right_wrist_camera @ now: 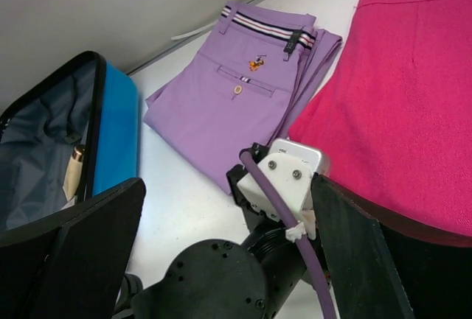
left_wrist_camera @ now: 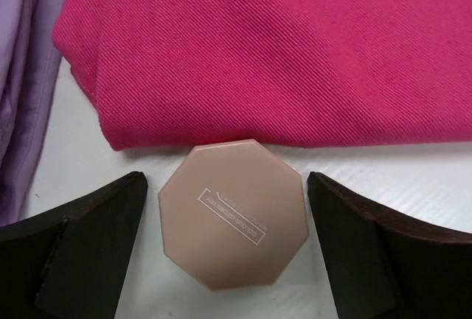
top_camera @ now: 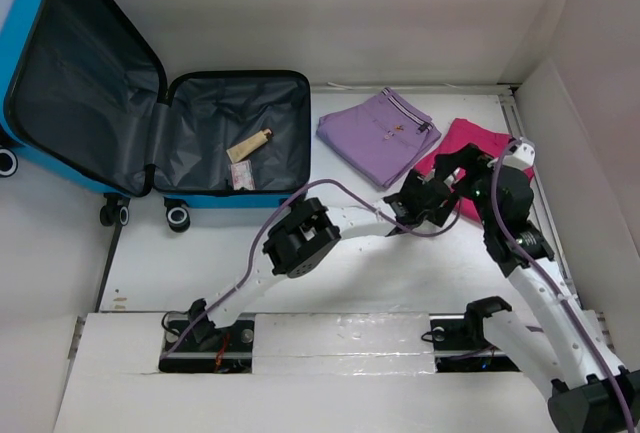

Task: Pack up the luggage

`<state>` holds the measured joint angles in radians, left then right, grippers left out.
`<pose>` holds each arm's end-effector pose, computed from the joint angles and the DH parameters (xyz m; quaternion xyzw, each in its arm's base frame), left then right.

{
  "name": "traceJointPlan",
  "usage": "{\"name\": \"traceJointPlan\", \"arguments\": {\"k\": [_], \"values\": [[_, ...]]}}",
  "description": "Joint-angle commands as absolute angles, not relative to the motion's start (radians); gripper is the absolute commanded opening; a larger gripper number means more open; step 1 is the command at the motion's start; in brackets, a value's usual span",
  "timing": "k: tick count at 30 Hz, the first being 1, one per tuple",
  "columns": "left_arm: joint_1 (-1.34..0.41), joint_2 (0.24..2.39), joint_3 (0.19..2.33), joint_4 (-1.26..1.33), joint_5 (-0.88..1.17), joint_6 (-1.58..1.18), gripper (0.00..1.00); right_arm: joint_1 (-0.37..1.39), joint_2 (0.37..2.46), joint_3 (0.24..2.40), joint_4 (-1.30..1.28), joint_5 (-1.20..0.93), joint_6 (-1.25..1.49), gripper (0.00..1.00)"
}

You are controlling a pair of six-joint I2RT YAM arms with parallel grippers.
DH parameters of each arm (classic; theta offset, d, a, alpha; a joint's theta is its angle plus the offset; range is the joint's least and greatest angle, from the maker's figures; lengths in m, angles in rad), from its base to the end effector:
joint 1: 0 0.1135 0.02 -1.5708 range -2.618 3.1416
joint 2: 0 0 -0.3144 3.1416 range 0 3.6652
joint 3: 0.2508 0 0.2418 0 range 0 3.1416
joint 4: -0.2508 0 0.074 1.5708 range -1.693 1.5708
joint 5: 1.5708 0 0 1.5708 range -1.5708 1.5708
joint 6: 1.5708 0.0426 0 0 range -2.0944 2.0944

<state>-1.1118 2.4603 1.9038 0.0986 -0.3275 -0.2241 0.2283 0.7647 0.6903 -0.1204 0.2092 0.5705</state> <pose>0.2769 -0.5295 0.1882 0.2820 0.7936 -0.2141 0.4949 0.1429 0.0241 0.3512 0.1962 0.7458 0.1713 0.6132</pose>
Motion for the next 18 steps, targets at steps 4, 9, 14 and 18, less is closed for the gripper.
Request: {"name": "traceJointPlan", "arguments": {"k": [4,9,14,18], "values": [[-1.111,2.461,1.912,0.075,-0.385,-0.225,0.54,0.222,0.726,0.692,-0.075,0.184,0.555,1.00],[-1.111,2.231,1.563,0.204,-0.371,-0.294,0.47,0.213,0.707,0.683,-0.075,0.184,0.546,1.00],[-1.111,1.849,1.244,0.279,-0.460,-0.339,0.47,0.213,0.687,0.673,-0.075,0.158,0.546,1.00],[-0.992,1.561,1.144,0.253,-0.566,-0.360,0.50,0.213,0.687,0.650,-0.040,0.097,0.546,1.00]]}}
